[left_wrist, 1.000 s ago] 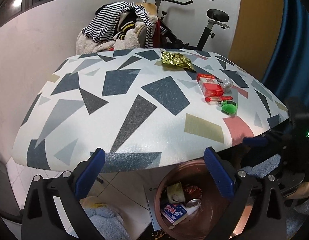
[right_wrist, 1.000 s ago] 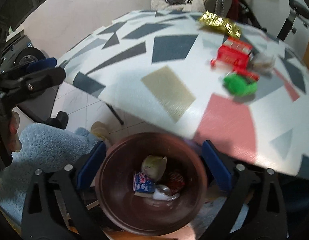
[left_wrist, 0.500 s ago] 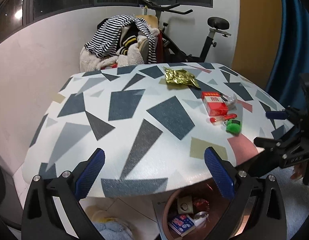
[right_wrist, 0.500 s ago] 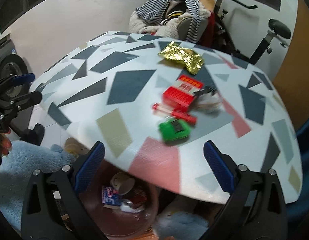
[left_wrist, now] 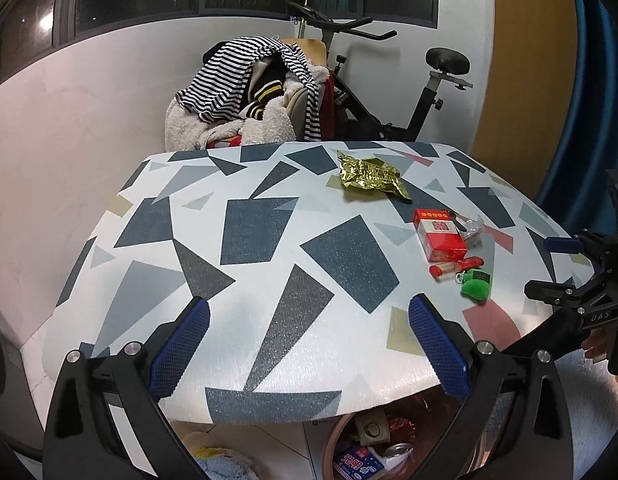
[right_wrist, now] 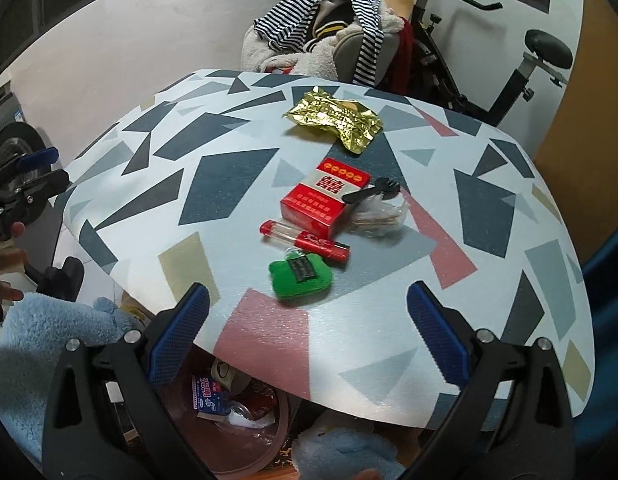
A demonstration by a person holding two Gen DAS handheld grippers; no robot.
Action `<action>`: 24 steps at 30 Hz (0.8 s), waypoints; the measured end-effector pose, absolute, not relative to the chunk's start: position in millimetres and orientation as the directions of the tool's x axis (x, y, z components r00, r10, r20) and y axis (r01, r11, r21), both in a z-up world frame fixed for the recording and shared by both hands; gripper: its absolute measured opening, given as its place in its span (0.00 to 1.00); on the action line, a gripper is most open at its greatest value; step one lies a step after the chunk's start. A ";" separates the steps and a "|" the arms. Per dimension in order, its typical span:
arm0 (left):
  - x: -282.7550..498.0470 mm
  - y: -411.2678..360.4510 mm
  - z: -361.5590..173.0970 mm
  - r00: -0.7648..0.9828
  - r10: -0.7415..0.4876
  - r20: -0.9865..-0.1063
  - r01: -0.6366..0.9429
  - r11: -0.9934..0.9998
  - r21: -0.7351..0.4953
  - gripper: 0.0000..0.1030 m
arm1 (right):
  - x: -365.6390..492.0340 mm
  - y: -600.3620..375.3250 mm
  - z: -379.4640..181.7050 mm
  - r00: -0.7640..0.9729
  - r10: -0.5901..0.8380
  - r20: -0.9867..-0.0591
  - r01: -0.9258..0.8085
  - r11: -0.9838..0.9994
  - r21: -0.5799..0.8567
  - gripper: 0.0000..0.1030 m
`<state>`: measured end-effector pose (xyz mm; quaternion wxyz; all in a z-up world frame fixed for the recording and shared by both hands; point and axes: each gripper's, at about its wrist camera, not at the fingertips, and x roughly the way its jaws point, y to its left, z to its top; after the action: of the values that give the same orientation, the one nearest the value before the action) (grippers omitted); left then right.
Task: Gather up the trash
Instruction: 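Lift both grippers from the bin back over the table, then grasp the green keychain with the right gripper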
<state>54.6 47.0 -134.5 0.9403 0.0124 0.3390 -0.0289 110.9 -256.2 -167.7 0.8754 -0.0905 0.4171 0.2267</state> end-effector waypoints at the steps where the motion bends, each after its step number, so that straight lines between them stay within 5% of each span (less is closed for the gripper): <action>1: 55.3 47.3 -134.6 0.768 -0.049 -0.639 0.065 0.998 0.002 0.95 | 112.1 -258.1 -167.4 0.552 0.325 -0.768 -0.470 0.882 0.035 0.95; 5: 59.8 48.2 -137.4 0.766 -0.059 -0.640 0.072 0.997 -0.006 0.95 | 115.0 -268.4 -166.8 0.598 0.352 -0.720 -0.463 0.885 0.048 0.95; 14: 78.9 42.2 -151.8 0.748 -0.092 -0.658 0.103 0.994 -0.022 0.95 | 140.4 -264.3 -192.3 0.539 0.312 -0.782 -0.437 0.897 0.057 0.94; 18: 86.6 39.6 -160.0 0.737 -0.098 -0.669 0.108 0.994 -0.026 0.95 | 147.1 -253.9 -212.4 0.493 0.335 -0.803 -0.455 0.886 0.090 0.77; 24: 95.2 42.9 -172.4 0.715 -0.098 -0.692 0.089 0.995 -0.050 0.95 | 156.1 -239.7 -228.2 0.467 0.342 -0.815 -0.452 0.885 0.113 0.63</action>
<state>95.2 42.9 -172.4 0.9260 -0.0065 0.3740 -0.0505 156.1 -239.7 -228.2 0.8544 -0.0594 0.4611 0.2322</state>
